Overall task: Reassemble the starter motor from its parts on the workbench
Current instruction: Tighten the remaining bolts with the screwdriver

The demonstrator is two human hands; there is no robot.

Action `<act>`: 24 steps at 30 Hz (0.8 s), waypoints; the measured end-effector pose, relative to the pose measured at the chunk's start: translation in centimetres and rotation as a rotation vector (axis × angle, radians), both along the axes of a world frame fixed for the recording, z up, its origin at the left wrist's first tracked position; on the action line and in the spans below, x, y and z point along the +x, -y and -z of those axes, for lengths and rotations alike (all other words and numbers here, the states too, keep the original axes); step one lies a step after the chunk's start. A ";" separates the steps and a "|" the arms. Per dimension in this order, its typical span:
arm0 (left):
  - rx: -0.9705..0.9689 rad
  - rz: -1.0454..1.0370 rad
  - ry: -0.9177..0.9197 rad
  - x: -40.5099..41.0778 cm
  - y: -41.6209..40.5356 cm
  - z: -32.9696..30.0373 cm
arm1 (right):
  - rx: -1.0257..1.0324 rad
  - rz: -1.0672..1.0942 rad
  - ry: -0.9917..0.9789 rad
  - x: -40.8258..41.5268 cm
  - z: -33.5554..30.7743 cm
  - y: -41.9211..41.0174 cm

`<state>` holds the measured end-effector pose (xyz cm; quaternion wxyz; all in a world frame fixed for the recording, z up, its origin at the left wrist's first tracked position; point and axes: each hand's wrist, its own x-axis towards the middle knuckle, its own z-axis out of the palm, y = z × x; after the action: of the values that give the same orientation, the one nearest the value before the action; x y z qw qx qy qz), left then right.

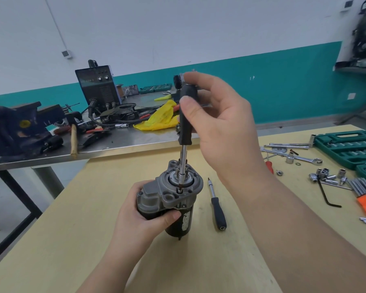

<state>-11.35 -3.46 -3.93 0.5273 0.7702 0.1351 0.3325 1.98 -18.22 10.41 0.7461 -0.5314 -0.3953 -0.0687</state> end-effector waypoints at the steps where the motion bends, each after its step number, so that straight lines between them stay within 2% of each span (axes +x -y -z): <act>1: 0.000 0.000 0.000 0.0 0.0 0.0 | -0.001 0.020 0.019 0.0 0.0 0.0; 8: 0.003 0.007 -0.001 0.0 0.0 0.0 | 0.038 -0.071 -0.079 -0.1 0.1 0.0; 15: -0.002 -0.002 -0.003 0.0 -0.1 0.2 | 0.012 0.037 -0.005 0.3 0.2 0.0; 20: -0.016 0.004 0.004 0.1 0.0 0.1 | 0.057 -0.058 -0.091 0.1 0.1 0.0; 24: -0.030 0.004 0.010 0.0 0.1 0.0 | 0.047 -0.033 -0.071 0.1 0.1 0.1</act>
<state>-11.33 -3.60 -3.93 0.5402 0.7607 0.1361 0.3333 2.03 -18.28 10.30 0.7729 -0.5092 -0.3756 -0.0465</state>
